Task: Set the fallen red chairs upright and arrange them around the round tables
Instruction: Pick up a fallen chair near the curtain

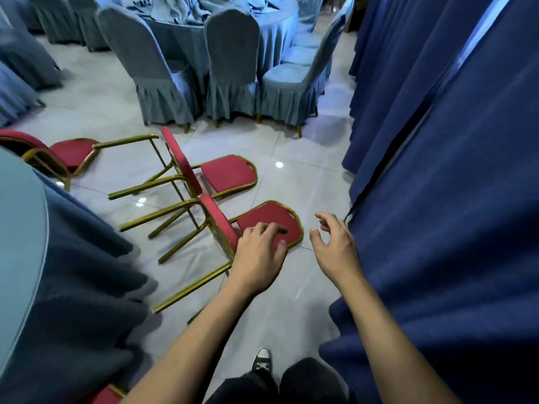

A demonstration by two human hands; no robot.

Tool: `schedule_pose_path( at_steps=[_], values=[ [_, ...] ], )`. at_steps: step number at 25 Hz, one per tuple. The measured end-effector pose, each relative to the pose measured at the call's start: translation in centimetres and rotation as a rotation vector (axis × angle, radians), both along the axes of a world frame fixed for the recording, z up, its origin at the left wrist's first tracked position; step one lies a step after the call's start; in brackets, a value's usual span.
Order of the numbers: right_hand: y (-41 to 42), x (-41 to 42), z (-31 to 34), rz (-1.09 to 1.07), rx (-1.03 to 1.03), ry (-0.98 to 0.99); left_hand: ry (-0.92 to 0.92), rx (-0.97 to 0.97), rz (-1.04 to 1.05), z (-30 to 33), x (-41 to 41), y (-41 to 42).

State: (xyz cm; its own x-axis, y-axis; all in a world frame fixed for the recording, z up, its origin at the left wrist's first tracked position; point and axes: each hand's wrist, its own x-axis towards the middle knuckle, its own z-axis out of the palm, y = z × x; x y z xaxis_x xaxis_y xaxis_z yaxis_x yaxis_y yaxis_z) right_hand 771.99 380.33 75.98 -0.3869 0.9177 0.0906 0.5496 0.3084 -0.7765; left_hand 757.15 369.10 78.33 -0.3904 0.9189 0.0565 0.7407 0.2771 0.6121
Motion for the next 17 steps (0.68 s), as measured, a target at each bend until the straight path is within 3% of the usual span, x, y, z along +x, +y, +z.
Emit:
schedule_pose_path(
  at_steps=[7,11,17],
  values=[
    [17.6,-6.7,-0.2,0.068,-0.008,-0.029,0.03,0.02,0.094,0.1,-5.3,15.2],
    [26.9,-11.8,-1.5,0.229,-0.039,-0.063,0.009,-0.016,0.19,-1.2,-7.5,23.8],
    [38.8,-21.1,-2.0,0.544,-0.077,-0.129,-0.052,-0.061,0.515,-2.3,-10.7,32.3]
  ],
)
